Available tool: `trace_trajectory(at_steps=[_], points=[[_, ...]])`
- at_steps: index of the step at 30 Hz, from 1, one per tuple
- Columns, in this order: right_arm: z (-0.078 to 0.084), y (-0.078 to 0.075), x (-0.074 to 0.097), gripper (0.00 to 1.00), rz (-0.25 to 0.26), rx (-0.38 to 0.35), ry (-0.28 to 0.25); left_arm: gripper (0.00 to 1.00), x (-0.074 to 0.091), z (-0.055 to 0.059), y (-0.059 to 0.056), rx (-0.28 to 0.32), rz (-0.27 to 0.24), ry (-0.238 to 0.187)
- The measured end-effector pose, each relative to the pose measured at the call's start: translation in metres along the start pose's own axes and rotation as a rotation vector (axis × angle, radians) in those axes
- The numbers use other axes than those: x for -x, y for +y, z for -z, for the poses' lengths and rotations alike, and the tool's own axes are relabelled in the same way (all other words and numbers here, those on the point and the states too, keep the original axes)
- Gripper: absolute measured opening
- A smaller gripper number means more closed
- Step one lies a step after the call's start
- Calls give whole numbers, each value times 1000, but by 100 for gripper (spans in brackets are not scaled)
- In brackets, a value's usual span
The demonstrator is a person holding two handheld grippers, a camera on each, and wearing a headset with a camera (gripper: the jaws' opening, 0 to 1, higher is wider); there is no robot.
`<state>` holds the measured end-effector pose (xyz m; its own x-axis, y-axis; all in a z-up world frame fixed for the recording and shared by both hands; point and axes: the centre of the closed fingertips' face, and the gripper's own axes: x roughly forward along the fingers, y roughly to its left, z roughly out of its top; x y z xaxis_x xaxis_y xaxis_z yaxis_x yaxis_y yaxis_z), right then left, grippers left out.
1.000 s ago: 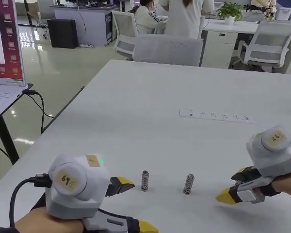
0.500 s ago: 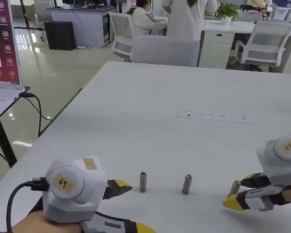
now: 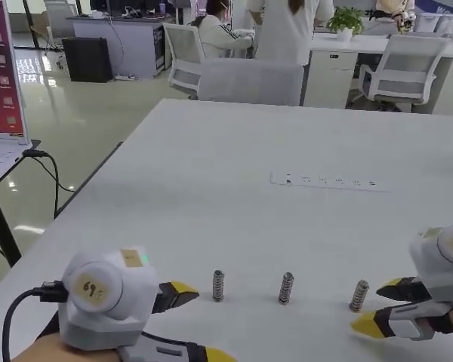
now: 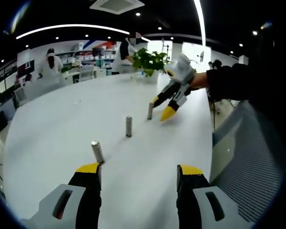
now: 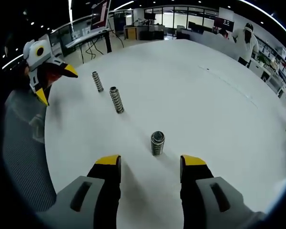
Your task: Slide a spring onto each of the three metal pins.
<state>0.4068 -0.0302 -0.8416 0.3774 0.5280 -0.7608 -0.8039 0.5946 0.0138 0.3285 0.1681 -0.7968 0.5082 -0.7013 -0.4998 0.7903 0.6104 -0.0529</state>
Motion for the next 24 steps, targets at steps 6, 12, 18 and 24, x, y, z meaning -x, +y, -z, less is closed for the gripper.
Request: trace_trajectory(at_steps=[6,12,18,24], points=[[3,5,3,49,4,4,-9,59,1,-1,2,3,-7,-6],[2,10,6,49,7,3,-27,59,2,-2,3,5,-10,-11],[2,16,8,49,5,4,-39,60,3,-3,4,10,-17,-19],[0,21,12,49,2,-1,-61,60,3,-3,4,10,-18,-20]])
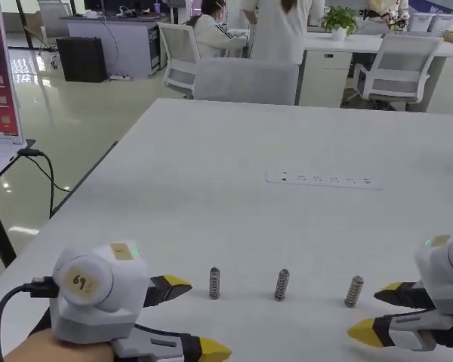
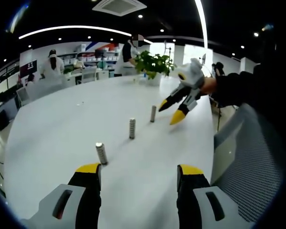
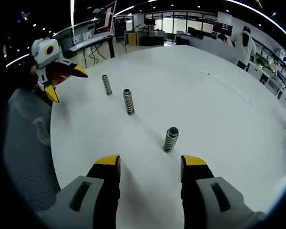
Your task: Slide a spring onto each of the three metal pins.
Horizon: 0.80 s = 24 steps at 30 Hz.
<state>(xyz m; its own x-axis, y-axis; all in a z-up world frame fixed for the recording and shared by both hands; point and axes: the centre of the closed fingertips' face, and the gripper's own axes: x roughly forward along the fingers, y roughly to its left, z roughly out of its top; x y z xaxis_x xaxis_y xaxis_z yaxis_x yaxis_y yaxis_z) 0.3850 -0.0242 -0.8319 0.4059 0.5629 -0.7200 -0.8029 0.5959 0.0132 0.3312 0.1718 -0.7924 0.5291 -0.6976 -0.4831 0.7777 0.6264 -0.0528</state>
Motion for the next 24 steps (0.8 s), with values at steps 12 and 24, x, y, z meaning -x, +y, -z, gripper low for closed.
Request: trace_trajectory(at_steps=[12,24], points=[[3,16,3,50,-18,-2,-26,60,3,0,2,3,-5,-7],[-1,25,5,55,-39,-11,-89,61,3,1,2,13,-7,-11]])
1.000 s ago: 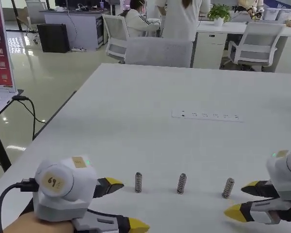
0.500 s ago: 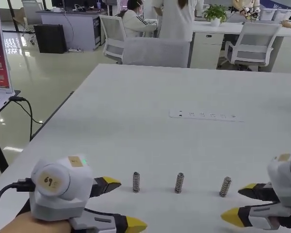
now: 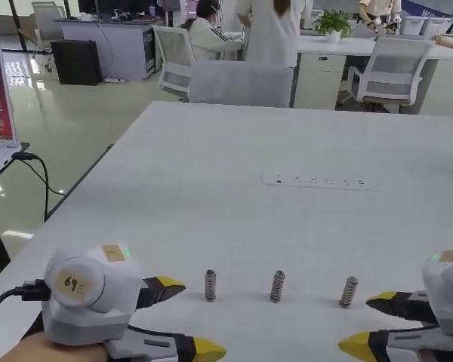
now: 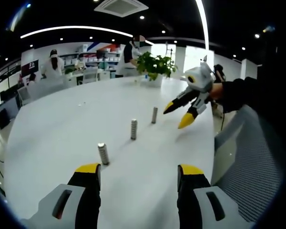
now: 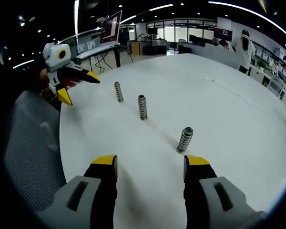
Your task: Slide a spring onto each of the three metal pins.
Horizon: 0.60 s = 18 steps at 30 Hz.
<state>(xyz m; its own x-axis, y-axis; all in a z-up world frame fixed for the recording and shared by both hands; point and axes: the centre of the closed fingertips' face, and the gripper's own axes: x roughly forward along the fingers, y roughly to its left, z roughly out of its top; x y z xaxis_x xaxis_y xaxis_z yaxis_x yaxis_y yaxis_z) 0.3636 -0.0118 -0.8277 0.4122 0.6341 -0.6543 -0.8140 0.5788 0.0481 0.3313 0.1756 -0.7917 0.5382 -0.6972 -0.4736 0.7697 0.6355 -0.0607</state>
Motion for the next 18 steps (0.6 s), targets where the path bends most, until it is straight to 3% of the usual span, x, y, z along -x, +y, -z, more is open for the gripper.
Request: trace_trajectory(at_steps=[18], points=[[1,4,2,61,4,-7,-25,61,-2,1,2,-1,-3,6]])
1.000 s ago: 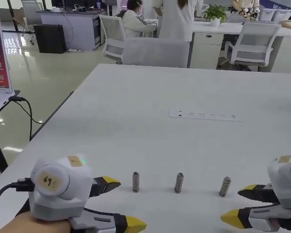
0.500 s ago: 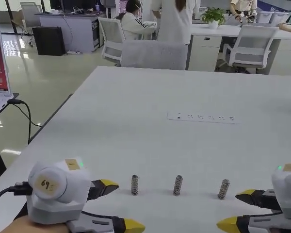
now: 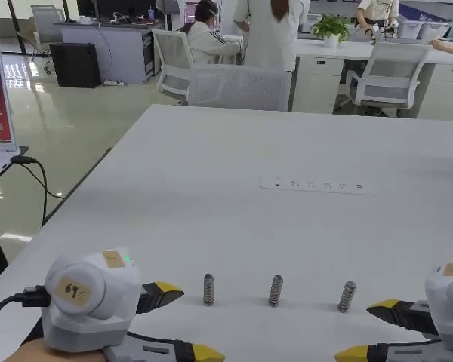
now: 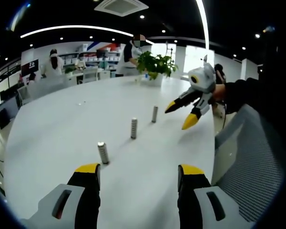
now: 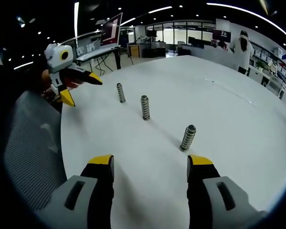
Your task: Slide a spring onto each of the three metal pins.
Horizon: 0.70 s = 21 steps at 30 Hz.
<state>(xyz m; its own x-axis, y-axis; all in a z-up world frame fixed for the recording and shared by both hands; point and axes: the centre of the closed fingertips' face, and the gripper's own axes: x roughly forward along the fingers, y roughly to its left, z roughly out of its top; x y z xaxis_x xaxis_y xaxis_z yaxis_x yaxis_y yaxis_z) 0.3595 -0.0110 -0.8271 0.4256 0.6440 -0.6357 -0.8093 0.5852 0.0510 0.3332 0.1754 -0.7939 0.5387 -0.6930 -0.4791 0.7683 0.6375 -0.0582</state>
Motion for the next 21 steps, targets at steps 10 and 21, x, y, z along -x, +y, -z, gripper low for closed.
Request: trace_trajectory(at_steps=[10,21], points=[[-4,-2,2,62,4,1,-12,62,-1,1,-1,-4,-1,8],[-5,-3,4,62,12,4,-19,62,-1,0,0,-7,-4,8]])
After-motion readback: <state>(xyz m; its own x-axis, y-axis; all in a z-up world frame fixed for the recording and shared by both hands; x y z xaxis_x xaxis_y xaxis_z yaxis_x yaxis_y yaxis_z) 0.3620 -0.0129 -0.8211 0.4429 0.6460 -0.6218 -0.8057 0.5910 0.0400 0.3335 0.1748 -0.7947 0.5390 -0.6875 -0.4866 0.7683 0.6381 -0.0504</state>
